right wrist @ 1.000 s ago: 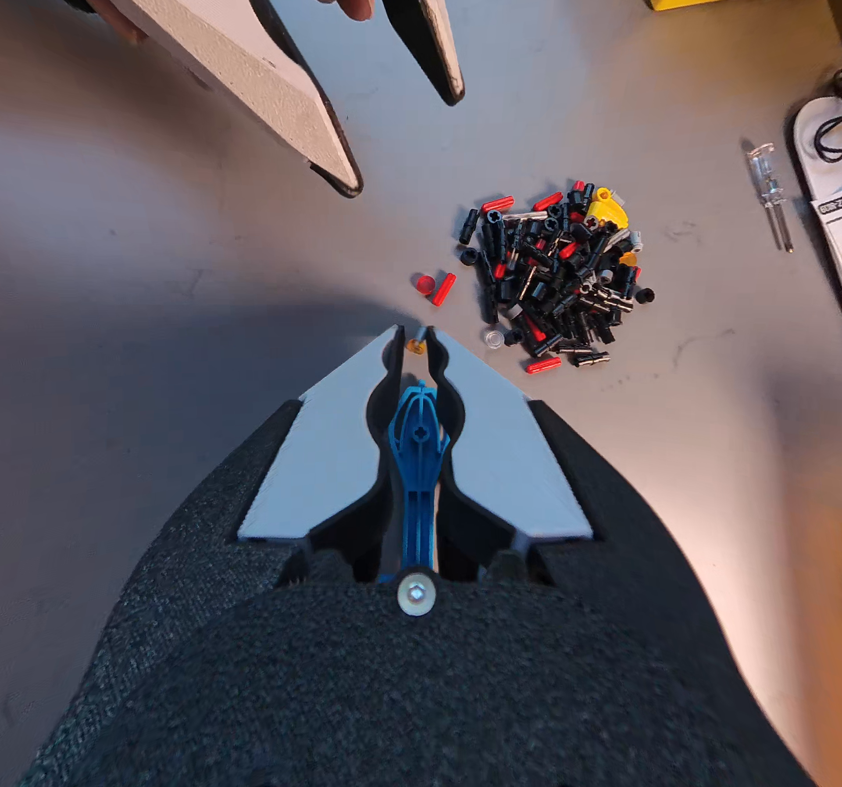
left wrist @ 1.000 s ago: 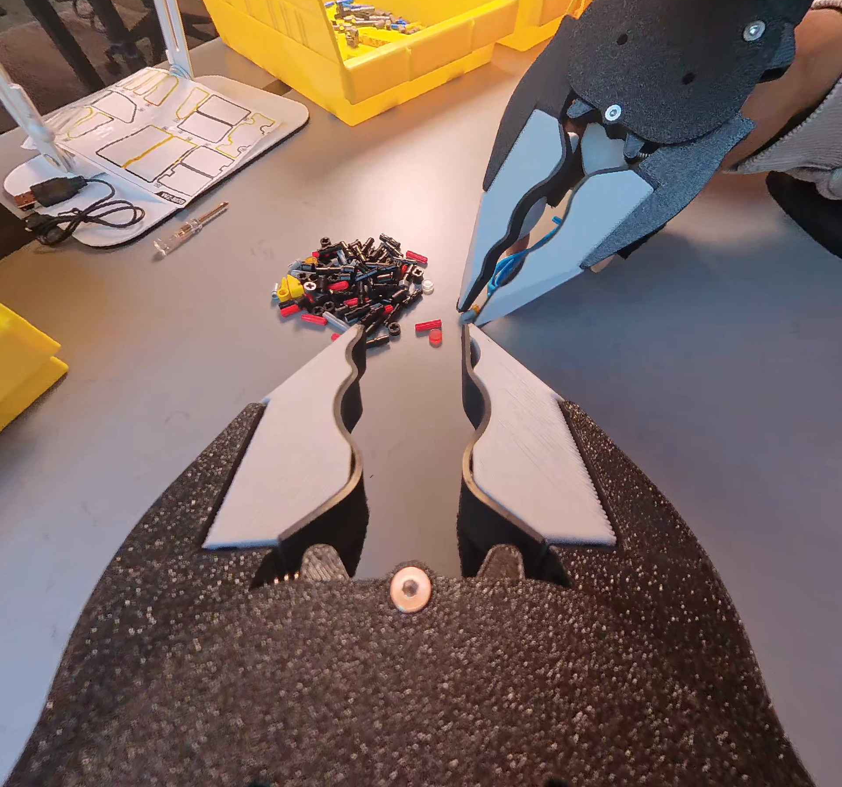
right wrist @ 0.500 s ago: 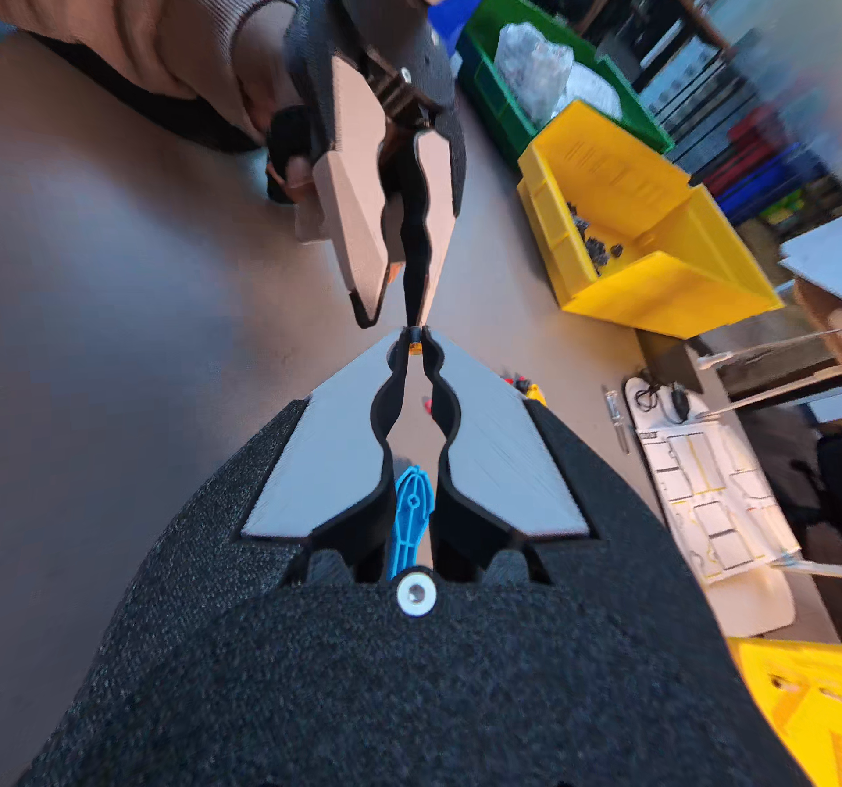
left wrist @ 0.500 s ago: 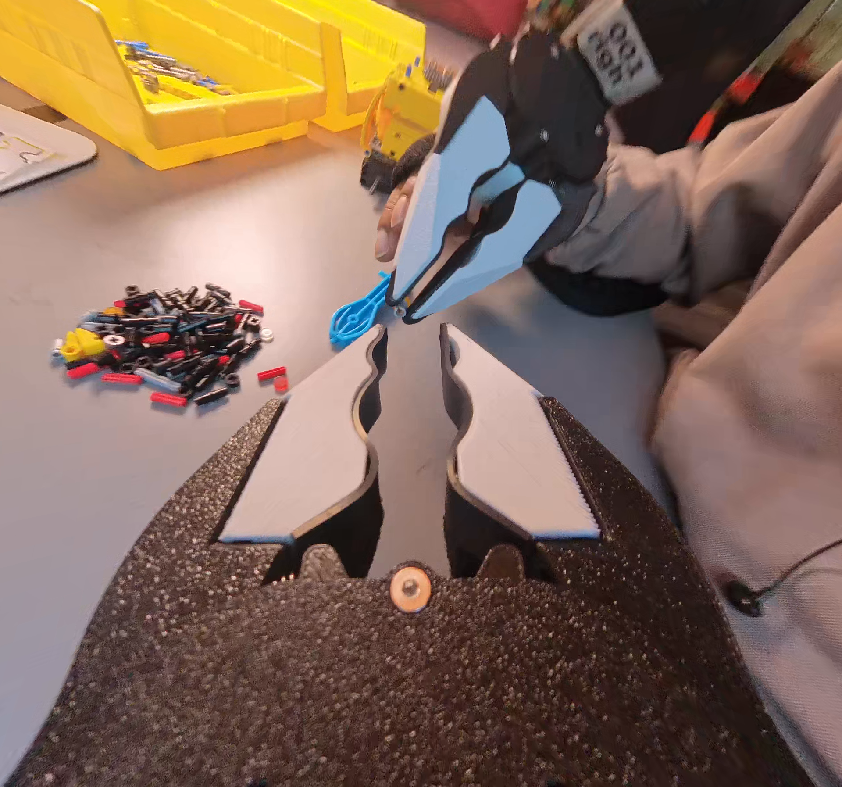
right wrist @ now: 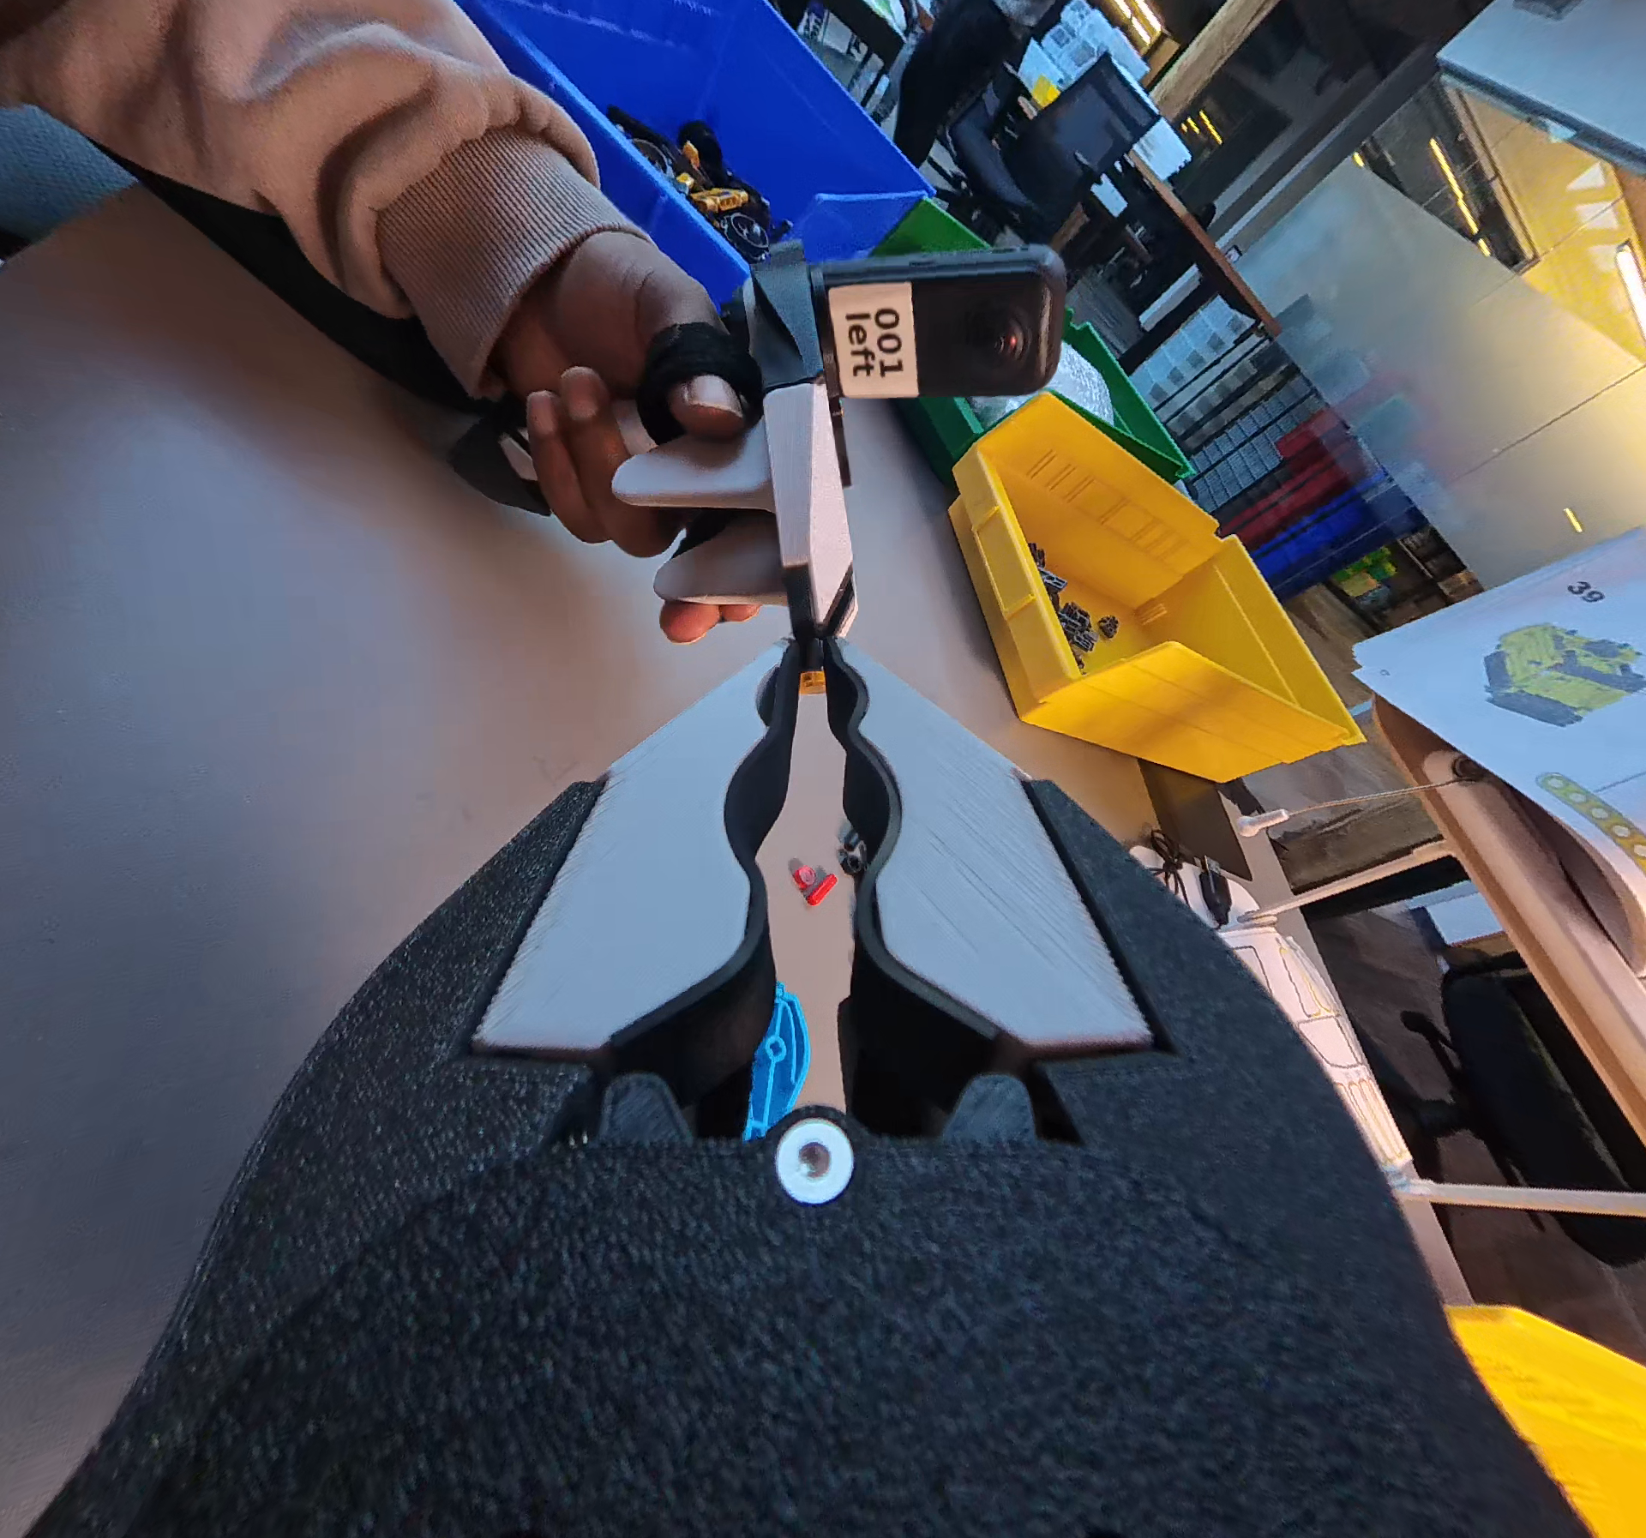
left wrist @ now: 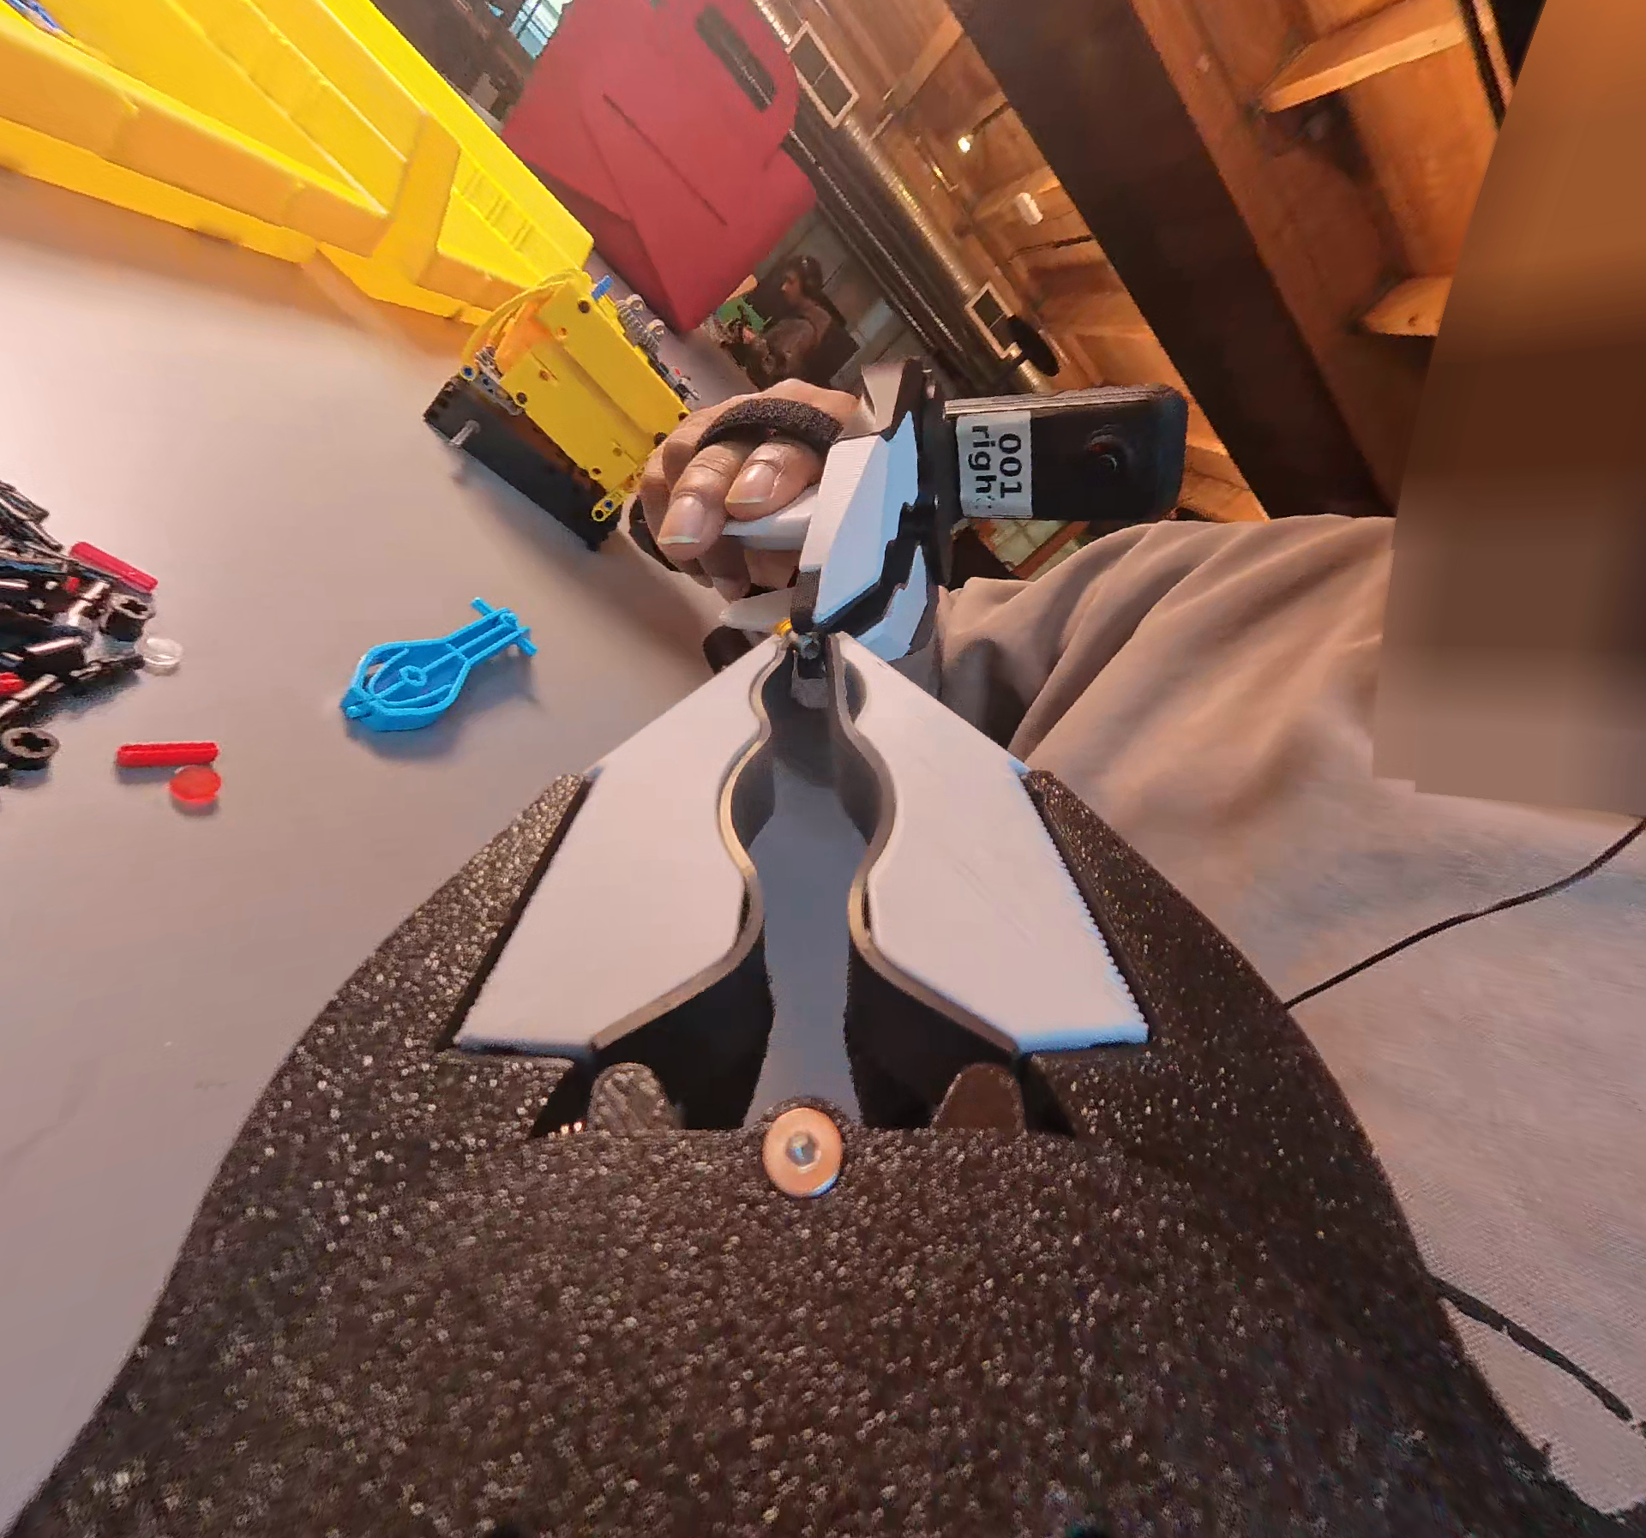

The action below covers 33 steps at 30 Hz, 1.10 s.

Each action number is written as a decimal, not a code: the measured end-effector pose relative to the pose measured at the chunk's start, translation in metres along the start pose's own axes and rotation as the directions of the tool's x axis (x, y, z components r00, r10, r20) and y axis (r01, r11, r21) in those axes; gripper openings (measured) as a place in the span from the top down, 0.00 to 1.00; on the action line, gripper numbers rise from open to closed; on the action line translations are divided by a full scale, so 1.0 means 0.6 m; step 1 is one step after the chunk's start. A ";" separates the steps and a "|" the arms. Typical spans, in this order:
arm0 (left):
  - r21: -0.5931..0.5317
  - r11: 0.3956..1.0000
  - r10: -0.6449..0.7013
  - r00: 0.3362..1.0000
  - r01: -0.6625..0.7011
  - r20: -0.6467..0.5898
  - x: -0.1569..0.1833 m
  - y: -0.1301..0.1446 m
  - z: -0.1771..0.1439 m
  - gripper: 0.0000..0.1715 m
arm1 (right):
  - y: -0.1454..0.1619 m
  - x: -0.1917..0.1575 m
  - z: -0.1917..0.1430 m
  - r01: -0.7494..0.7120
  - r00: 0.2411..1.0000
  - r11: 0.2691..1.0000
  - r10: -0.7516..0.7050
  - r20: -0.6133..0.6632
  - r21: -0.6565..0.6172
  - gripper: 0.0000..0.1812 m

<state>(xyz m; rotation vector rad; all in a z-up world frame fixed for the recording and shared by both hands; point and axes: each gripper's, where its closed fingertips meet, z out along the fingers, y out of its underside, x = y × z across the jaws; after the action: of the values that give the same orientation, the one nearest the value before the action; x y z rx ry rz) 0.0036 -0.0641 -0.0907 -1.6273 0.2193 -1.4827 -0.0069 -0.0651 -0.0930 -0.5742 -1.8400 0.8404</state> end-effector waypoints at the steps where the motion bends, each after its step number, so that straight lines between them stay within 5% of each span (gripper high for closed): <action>1: 0.003 1.000 -0.013 1.000 0.013 -0.006 0.000 0.000 0.000 0.97 | 0.000 0.000 0.000 -0.001 1.000 1.000 0.001 0.000 0.001 0.98; 16: 0.030 0.999 0.019 0.992 -0.015 -0.126 0.037 -0.008 -0.002 0.99 | -0.030 0.003 -0.016 -0.197 0.980 0.970 0.190 0.067 0.140 0.94; 33: 0.000 0.993 0.122 0.993 -0.122 0.006 0.018 -0.005 -0.001 0.98 | -0.015 -0.001 -0.010 -0.188 0.981 0.978 0.183 0.063 0.094 0.96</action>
<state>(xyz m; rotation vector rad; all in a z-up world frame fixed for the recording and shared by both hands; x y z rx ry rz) 0.0050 -0.0698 -0.0810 -1.5895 0.3101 -1.3855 -0.0014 -0.0695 -0.0848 -0.6732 -1.8008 1.0756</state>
